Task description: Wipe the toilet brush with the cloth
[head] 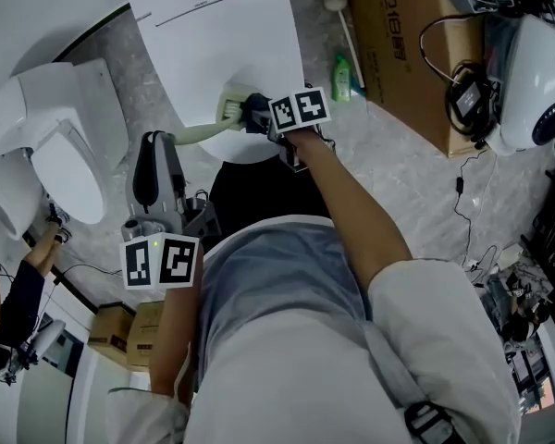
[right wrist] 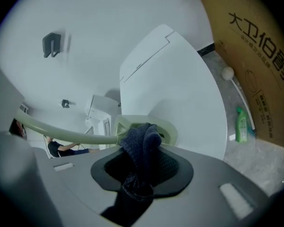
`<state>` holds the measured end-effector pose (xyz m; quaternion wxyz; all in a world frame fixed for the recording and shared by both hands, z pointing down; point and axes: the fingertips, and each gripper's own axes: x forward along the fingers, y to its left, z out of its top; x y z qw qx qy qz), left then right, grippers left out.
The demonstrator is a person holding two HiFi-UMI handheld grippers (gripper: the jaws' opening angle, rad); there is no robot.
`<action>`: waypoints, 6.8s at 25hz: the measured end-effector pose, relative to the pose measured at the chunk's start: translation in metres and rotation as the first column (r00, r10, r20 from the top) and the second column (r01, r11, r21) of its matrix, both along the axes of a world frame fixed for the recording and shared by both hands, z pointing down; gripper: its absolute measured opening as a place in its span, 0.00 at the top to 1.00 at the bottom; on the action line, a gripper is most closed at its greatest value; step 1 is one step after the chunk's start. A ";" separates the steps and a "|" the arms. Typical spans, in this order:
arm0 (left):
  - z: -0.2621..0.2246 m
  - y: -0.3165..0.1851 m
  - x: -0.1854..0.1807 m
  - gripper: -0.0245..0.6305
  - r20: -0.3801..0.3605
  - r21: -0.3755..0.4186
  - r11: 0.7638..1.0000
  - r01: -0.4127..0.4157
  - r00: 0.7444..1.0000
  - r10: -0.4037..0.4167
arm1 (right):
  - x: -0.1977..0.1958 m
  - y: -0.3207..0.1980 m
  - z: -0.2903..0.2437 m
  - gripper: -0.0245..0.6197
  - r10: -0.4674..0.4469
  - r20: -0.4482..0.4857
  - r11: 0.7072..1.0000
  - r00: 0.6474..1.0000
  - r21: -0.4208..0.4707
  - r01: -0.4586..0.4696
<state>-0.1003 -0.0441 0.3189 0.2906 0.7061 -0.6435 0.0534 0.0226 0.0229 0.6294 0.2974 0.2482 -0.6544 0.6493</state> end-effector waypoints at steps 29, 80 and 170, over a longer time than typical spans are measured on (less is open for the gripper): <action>-0.004 0.007 -0.001 0.96 -0.015 0.033 0.999 -0.010 1.000 0.010 | -0.014 0.013 -0.046 0.80 -0.098 0.011 0.982 0.995 0.162 0.095; -0.009 0.008 0.004 0.96 -0.069 0.068 0.996 -0.060 0.996 0.065 | -0.012 -0.002 -0.171 0.80 -0.052 0.143 0.978 0.988 0.206 0.022; -0.041 0.048 -0.022 0.96 -0.206 0.086 0.946 -0.311 0.924 0.323 | -0.057 -0.016 -0.362 0.80 0.035 0.348 0.824 0.937 0.521 -0.224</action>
